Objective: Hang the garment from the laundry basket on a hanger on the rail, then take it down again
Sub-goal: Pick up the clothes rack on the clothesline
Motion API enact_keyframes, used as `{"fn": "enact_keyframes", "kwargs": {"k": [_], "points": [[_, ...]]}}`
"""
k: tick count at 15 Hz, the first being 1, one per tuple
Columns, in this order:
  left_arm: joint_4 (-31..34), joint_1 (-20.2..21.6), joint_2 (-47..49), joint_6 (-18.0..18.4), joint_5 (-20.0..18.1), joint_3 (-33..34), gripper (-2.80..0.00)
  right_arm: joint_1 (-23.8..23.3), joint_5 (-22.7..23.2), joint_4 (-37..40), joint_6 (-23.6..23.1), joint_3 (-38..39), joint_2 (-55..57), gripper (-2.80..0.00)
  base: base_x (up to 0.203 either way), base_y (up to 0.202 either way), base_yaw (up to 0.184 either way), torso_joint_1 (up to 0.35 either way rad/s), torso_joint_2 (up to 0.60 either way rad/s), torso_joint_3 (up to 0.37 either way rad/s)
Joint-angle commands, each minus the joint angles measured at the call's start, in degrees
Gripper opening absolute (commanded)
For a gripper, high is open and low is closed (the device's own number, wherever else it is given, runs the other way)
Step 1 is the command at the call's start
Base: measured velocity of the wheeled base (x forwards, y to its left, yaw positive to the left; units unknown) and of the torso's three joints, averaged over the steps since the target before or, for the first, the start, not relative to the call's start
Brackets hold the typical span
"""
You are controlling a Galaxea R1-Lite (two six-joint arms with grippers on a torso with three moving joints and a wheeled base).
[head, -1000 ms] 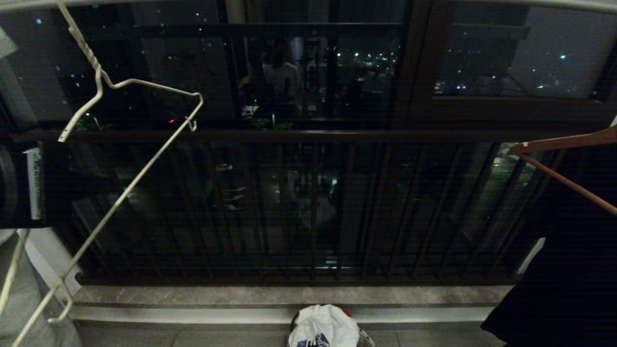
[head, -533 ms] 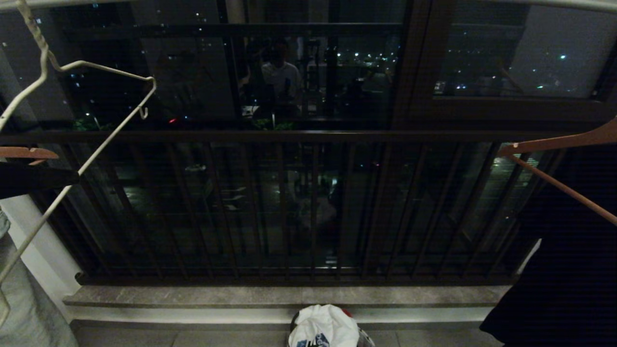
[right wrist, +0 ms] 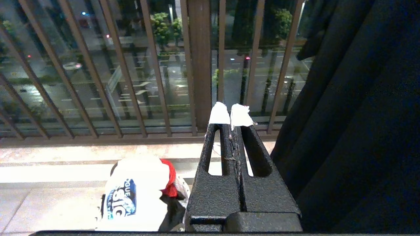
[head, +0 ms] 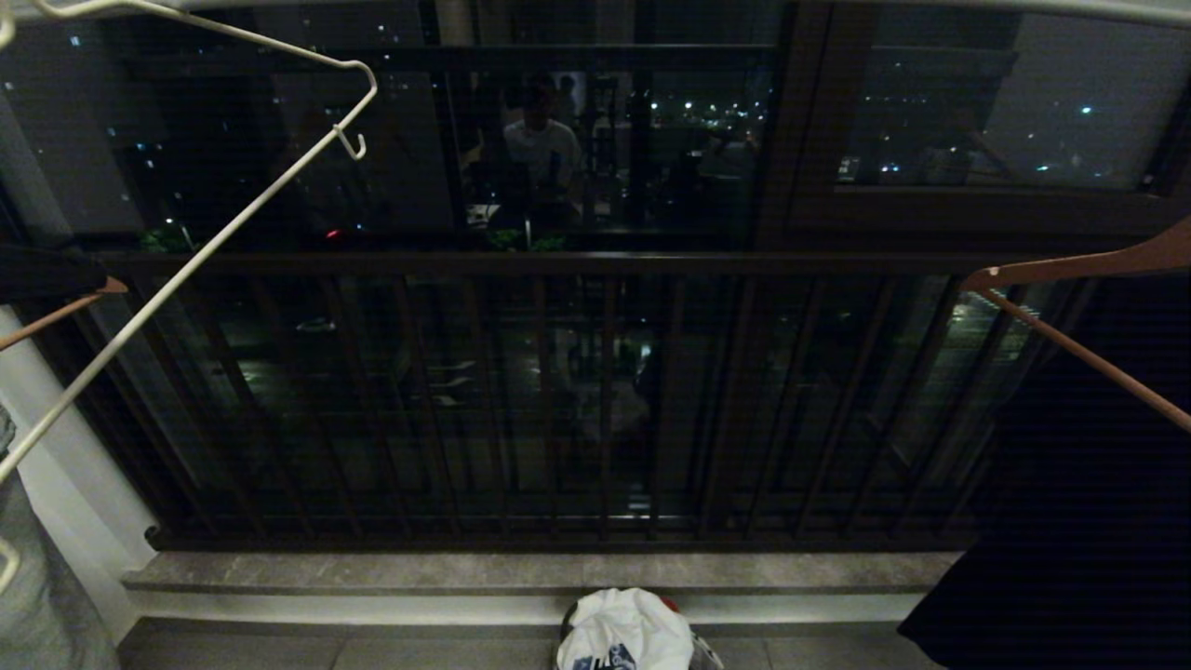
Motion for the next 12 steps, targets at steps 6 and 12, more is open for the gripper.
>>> {"fn": "enact_keyframes", "kwargs": {"k": [6,12], "points": [[0.49,-0.01,-5.78,-0.33,-5.7,12.11,-2.8,0.0,0.0,0.0,0.0,0.01,0.09,-2.8,0.0,0.0,0.0,0.0,0.0,0.0],[-6.04,-0.01,-7.26,5.49,-16.29,29.86,-2.8,0.0,0.0,0.0,0.0,0.01,0.09,-2.8,0.0,0.0,0.0,0.0,0.0,0.0]]}}
